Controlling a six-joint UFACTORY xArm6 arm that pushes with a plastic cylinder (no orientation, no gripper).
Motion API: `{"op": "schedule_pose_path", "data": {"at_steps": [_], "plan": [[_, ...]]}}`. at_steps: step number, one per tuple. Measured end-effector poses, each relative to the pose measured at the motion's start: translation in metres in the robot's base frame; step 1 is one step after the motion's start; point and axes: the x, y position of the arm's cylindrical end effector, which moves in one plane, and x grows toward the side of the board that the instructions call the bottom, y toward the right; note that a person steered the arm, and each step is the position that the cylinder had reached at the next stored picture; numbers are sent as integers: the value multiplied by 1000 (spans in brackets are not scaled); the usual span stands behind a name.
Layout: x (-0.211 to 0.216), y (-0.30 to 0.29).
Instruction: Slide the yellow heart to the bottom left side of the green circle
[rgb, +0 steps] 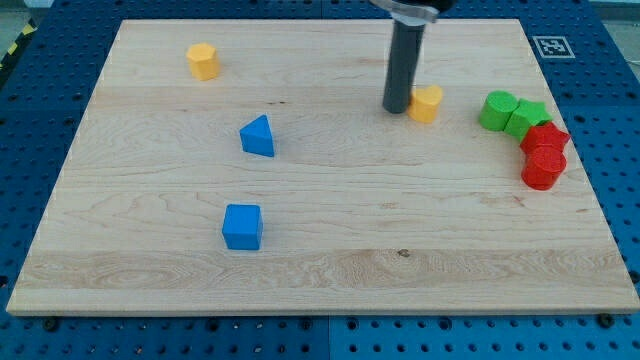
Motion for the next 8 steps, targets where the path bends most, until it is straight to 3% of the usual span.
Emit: {"op": "schedule_pose_path", "data": {"at_steps": [2, 3, 4, 8], "plan": [[-25, -15], [-24, 13], [4, 30], [31, 57]]}}
